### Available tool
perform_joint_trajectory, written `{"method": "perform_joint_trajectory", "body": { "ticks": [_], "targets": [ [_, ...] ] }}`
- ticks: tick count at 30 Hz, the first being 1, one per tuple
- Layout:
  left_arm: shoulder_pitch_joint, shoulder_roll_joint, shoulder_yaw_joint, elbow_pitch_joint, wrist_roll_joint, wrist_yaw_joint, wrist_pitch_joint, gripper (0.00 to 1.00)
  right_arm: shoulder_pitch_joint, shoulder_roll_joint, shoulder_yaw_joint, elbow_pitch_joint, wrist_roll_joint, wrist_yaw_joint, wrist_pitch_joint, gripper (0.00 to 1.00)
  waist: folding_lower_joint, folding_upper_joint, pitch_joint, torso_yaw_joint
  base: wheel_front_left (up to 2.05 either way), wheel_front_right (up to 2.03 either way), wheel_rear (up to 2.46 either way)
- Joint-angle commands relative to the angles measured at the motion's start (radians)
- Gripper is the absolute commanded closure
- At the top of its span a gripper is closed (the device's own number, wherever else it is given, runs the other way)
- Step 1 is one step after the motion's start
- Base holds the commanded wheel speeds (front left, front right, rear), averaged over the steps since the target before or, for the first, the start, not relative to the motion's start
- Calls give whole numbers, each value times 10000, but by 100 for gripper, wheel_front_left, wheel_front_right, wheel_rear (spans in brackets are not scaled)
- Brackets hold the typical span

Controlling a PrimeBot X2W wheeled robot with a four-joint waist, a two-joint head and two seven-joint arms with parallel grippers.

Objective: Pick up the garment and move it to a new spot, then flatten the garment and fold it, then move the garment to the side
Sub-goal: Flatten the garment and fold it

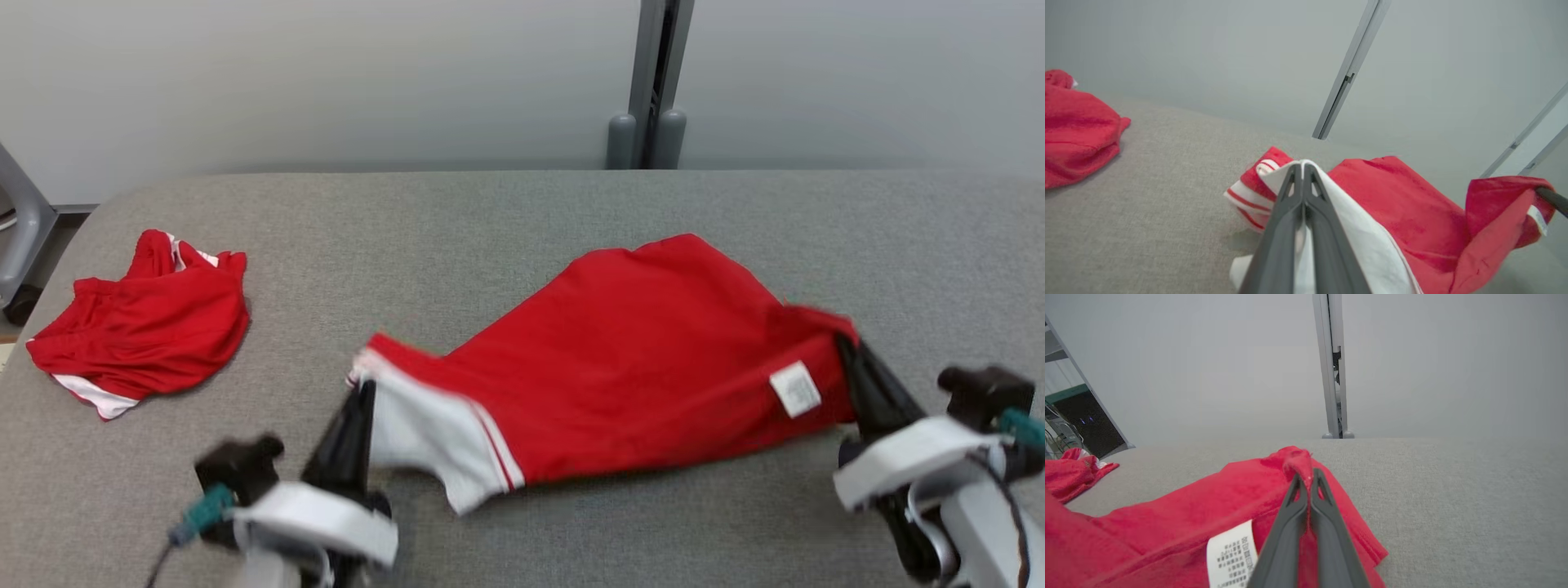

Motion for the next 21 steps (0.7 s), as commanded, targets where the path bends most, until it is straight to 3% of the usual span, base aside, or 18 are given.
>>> {"method": "perform_joint_trajectory", "body": {
  "ticks": [1, 9, 15, 21],
  "targets": [
    [-406, 149, -7, -135, -57, -1, 27, 100, -257, -115, 32, -95, 76, 1, -51, 100, 0, 0, 74, -50, 0, 0, 0],
    [-4781, 1148, -490, -680, -956, -2, 1848, 100, -3453, -738, 325, -138, 1284, 1, 84, 100, 0, 0, 1308, -375, 0, 0, 0],
    [-9049, 1320, -339, 218, -1027, 33, 2773, 100, -6911, -1116, 320, 424, 2305, 1, 739, 100, 0, 0, 2891, -604, 0, 0, 0],
    [-12891, 1265, -239, 1710, -677, 142, 2925, 100, -10352, -1187, 296, 1257, 2781, 1, 1188, 100, 0, 0, 4342, -824, 0, 0, 0]
  ]
}}
